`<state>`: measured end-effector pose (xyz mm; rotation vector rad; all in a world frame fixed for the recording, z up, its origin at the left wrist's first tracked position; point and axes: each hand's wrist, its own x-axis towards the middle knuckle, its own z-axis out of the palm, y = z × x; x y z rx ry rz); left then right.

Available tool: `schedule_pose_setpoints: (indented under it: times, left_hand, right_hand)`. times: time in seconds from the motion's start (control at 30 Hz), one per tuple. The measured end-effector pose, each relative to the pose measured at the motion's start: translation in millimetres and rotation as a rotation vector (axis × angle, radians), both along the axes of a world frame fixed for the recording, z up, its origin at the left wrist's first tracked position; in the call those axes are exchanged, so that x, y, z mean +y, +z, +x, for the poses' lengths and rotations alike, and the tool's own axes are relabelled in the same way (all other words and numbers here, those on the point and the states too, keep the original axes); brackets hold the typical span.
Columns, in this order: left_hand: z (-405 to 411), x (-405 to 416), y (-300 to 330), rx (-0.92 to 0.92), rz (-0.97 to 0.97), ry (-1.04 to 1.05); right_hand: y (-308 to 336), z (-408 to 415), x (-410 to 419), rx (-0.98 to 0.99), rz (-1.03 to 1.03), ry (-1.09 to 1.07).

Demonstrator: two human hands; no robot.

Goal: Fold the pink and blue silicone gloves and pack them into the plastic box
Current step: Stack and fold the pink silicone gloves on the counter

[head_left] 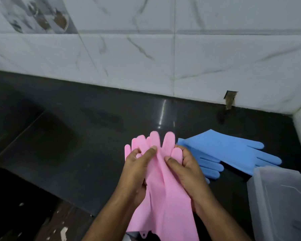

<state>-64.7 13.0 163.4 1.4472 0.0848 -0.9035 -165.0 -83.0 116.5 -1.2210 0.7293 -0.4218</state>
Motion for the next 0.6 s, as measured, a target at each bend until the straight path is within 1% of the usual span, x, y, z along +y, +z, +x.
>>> schedule_pose_setpoints:
  times: [0.03,0.1,0.27,0.33,0.4,0.5,0.57,0.6]
  left_hand:
    - [-1.4,8.3,-8.6,0.034,0.015,0.025]
    - [-4.7,22.5,-22.3,0.089,0.017,0.053]
    - [1.0,50.8,-37.6,0.168,0.009,0.1]
    - [10.6,61.4,-40.8,0.168,-0.008,0.098]
    - [23.1,66.2,-41.4,0.141,-0.039,0.066]
    - [44.9,61.9,-36.5,0.042,-0.15,-0.001]
    - [62.2,57.0,-36.4,-0.091,-0.15,-0.086]
    - [70.1,56.8,-38.7,-0.144,-0.12,-0.141]
  right_hand:
    - [-6.0,-1.3,4.2,0.066,-0.016,0.02]
    - [-16.4,-2.2,12.7,0.139,-0.021,0.056]
    - [-29.5,4.8,34.0,0.19,0.013,0.139]
    - [-27.8,9.6,40.5,0.191,0.015,0.17]
    - [-20.2,16.2,43.0,0.147,-0.024,0.201]
    - [-13.1,36.0,36.8,0.127,-0.16,0.136]
    - [-19.1,52.0,27.0,0.175,-0.269,0.068]
    - [-25.0,57.7,22.5,0.249,-0.311,0.067]
